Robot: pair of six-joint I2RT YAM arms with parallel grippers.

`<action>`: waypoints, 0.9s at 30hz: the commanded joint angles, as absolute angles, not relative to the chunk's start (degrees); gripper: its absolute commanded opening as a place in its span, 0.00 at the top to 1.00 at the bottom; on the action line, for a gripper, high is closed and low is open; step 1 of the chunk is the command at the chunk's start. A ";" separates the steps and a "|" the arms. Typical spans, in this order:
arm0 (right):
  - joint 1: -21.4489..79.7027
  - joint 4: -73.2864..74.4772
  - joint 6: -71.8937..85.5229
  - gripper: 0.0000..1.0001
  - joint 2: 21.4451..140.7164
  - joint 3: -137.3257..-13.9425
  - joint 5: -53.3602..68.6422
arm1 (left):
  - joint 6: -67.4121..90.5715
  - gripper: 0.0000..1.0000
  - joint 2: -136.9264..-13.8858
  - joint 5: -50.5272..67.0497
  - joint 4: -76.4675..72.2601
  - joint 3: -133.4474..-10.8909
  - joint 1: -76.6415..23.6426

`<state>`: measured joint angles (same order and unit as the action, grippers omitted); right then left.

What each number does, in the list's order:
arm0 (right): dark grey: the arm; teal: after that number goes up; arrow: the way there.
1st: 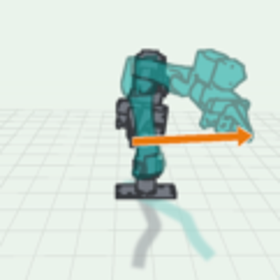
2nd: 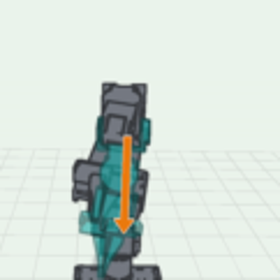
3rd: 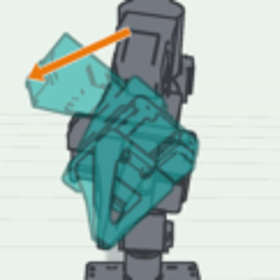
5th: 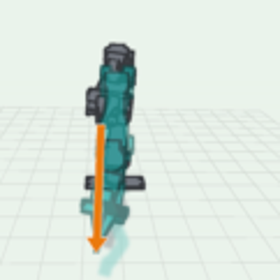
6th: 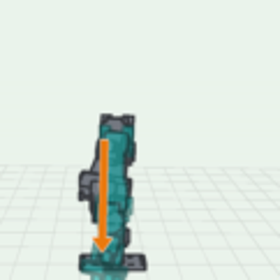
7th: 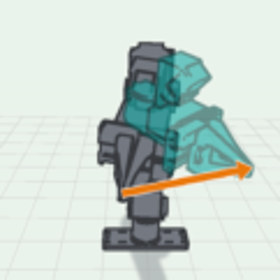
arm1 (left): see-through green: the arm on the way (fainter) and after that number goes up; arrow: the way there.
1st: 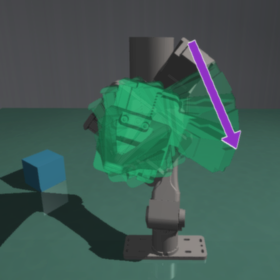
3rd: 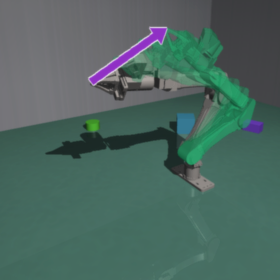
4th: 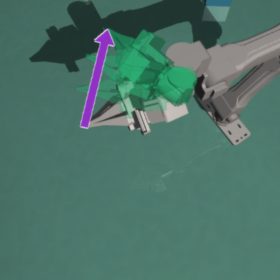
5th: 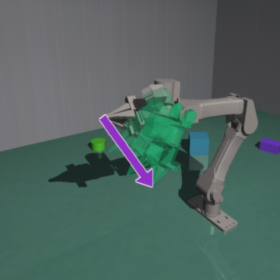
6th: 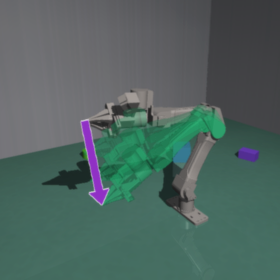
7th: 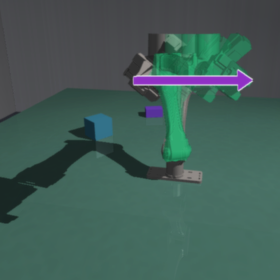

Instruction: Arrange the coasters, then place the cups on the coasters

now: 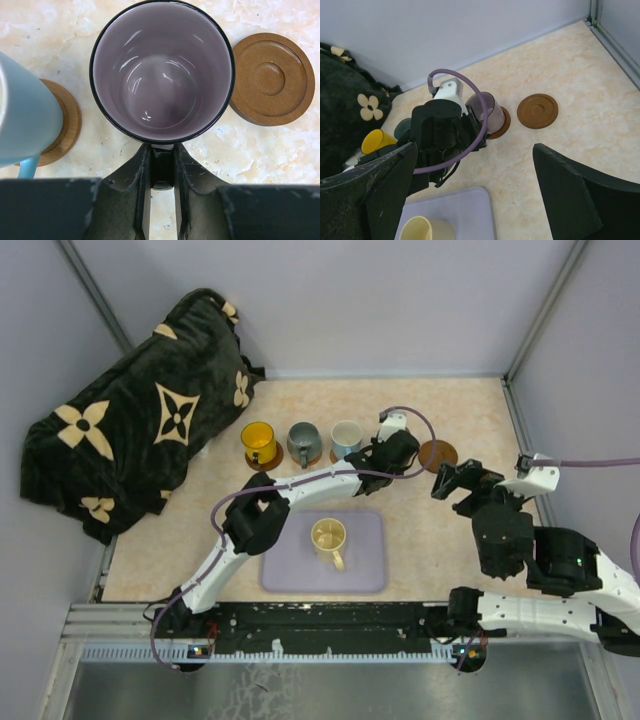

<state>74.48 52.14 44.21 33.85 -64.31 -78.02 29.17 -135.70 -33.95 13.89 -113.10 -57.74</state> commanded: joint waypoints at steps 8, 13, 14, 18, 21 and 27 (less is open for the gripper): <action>74.36 52.08 46.49 0.01 34.45 -63.38 -78.21 | 29.40 0.76 -136.10 -34.83 8.89 -116.04 -57.56; 74.36 51.79 46.75 0.01 34.81 -62.96 -77.80 | 29.56 0.55 -135.41 -34.77 8.53 -114.97 -57.57; 74.36 51.72 46.82 0.01 34.93 -62.97 -77.76 | 29.54 0.53 -135.23 -34.73 8.42 -114.64 -57.57; 74.36 51.43 46.84 0.01 35.32 -62.87 -77.65 | 29.65 0.50 -134.37 -34.68 7.72 -113.14 -57.57; 74.36 51.18 46.85 0.01 35.68 -62.92 -77.62 | 29.70 0.50 -133.97 -34.63 7.56 -112.64 -57.57; 74.36 50.89 46.76 0.01 36.28 -62.94 -77.41 | 30.86 0.50 -132.73 -33.83 7.15 -109.98 -57.65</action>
